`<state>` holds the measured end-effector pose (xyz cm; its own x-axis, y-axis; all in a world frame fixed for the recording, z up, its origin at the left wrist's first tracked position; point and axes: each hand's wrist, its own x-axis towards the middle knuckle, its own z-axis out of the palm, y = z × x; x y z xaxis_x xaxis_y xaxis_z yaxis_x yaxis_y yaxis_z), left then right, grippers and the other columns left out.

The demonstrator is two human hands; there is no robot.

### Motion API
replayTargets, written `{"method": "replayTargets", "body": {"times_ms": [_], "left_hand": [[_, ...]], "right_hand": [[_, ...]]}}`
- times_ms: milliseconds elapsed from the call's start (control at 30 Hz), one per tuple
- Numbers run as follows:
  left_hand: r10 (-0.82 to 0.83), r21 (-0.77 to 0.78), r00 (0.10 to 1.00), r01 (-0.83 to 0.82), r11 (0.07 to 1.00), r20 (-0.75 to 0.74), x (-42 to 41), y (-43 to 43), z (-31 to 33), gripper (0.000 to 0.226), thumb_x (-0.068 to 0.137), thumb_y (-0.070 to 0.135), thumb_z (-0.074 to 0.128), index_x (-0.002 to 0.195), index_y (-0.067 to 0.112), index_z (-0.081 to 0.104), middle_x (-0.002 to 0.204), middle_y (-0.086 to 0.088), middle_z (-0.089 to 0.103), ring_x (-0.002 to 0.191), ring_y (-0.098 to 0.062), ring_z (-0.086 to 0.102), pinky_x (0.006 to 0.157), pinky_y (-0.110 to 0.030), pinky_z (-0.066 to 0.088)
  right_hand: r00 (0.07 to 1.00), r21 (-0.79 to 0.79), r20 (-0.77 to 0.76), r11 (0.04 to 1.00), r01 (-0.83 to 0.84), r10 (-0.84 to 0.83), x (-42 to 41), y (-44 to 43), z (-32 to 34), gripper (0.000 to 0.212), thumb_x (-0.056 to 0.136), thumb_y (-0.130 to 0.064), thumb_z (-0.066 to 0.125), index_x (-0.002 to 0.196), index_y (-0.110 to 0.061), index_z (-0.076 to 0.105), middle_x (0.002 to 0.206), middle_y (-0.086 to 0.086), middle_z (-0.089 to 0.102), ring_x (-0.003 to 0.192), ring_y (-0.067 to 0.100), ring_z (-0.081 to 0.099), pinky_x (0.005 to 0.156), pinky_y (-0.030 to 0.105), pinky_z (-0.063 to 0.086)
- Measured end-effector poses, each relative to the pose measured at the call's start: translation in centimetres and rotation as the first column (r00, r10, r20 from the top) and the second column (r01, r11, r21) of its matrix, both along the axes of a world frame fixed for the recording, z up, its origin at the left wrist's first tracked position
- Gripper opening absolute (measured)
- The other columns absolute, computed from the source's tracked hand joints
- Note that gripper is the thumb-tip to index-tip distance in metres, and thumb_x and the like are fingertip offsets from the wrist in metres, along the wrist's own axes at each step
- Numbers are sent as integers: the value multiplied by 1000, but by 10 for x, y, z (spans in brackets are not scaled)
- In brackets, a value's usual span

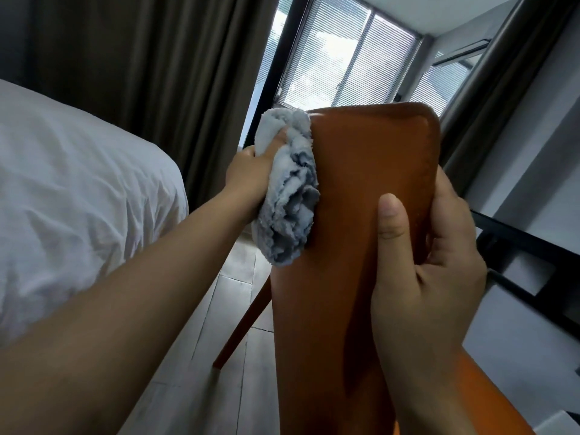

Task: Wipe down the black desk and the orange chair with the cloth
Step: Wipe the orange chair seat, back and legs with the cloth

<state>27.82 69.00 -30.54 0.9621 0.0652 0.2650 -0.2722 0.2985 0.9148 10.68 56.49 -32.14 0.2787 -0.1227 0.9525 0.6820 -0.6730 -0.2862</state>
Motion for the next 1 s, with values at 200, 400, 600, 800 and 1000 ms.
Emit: {"method": "replayTargets", "body": {"times_ms": [200,400,600,800,1000], "left_hand": [[72,448,996,-42,893,-50,10,-4,-15,45,94,57,39,105,19,62,126,-12,57,116,-30,53,102,-44,39],[-179,100,982,184,978,-61,-8,-7,-21,114,48,97,40,138,28,45,134,-8,56,118,-26,57,104,-45,43],[-55,-49,974,67,997,221,-20,-6,-37,50,72,60,71,110,33,53,103,8,67,82,-1,70,64,-16,54],[33,-19,982,-30,999,187,-27,-9,-29,24,81,47,69,85,24,66,85,5,71,79,-10,69,67,-25,52],[-34,1,998,34,999,46,-21,-12,-48,36,84,44,66,102,14,68,97,-6,72,92,-21,68,80,-35,56]], "right_hand": [[1000,-15,5,1000,3,-2,1,2,0,41,99,-20,53,139,-12,49,116,-14,54,107,-13,52,86,2,39],[1000,-26,4,1000,6,-6,1,1,-1,41,99,-19,53,139,-11,49,117,-10,56,109,-12,52,88,4,38],[1000,-19,14,1000,21,-21,1,2,-1,41,100,-19,52,140,-12,49,116,-19,53,108,-15,51,88,3,39],[999,-8,18,999,37,-36,0,3,-1,41,100,-21,52,141,-14,48,117,-23,52,109,-12,52,88,5,40],[982,-6,69,984,176,-175,-4,9,-18,48,100,-16,53,146,-15,40,134,-20,44,123,-13,43,97,5,36]]}}
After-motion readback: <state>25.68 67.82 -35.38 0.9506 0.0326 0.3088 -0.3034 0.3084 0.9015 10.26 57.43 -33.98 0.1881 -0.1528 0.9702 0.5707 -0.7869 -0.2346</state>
